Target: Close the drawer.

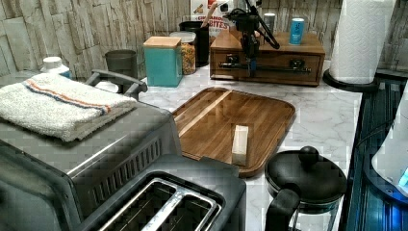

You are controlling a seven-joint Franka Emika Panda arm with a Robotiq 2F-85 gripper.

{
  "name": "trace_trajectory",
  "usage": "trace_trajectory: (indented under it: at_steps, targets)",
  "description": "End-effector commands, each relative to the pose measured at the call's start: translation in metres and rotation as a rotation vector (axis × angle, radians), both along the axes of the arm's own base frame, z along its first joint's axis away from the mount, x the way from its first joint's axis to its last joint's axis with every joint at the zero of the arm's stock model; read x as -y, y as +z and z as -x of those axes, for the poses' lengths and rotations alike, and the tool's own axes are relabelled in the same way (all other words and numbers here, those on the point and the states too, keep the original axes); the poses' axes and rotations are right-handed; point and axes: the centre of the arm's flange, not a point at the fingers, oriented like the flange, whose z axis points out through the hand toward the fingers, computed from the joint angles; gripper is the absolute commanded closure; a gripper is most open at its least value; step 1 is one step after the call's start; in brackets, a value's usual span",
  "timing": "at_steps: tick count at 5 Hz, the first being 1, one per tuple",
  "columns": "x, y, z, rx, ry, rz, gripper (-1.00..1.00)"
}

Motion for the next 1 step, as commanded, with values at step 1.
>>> trace_trajectory:
  at_steps: [1]
  targets:
    - [0.1225,0.1385,0.0077,0.273,-0.162,0.222,1.0]
